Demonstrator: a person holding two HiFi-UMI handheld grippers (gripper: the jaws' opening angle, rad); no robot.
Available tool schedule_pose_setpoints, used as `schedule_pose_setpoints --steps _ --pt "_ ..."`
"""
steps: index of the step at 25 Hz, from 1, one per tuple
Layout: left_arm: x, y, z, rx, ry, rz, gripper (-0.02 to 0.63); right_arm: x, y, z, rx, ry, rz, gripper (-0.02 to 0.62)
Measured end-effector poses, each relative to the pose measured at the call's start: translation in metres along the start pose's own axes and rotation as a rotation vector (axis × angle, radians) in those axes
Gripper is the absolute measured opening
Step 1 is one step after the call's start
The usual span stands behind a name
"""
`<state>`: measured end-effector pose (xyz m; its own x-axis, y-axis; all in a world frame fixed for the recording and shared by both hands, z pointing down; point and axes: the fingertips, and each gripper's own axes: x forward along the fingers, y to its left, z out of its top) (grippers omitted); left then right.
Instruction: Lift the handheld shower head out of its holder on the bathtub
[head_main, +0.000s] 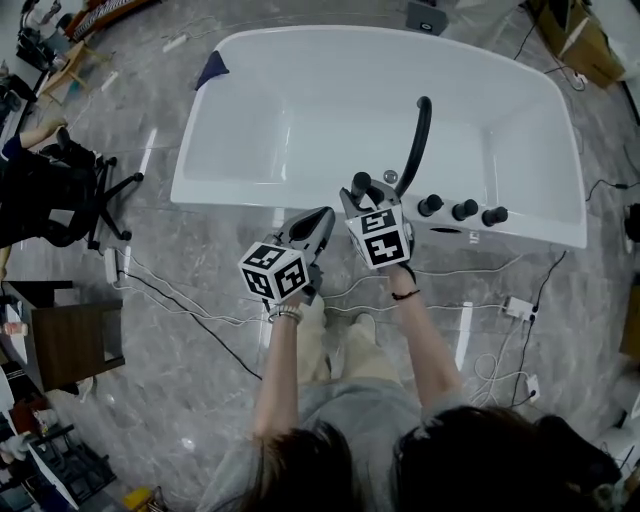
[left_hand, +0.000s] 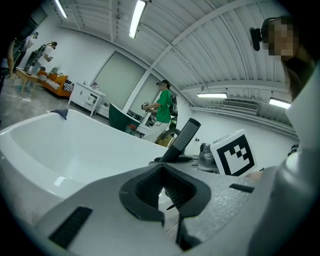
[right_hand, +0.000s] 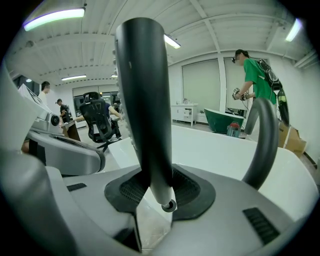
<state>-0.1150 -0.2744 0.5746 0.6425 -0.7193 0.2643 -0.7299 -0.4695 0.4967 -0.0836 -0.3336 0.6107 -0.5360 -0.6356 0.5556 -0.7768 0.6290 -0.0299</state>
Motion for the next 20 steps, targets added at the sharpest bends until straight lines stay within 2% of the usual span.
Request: schedule_pose_setpoints --steps 20 --pt "-0.04 -0.065 0.059 0.08 -0.083 -0.04 0.005 -0.089 0.012 0.074 -0.039 -0.126 -0.019 0.13"
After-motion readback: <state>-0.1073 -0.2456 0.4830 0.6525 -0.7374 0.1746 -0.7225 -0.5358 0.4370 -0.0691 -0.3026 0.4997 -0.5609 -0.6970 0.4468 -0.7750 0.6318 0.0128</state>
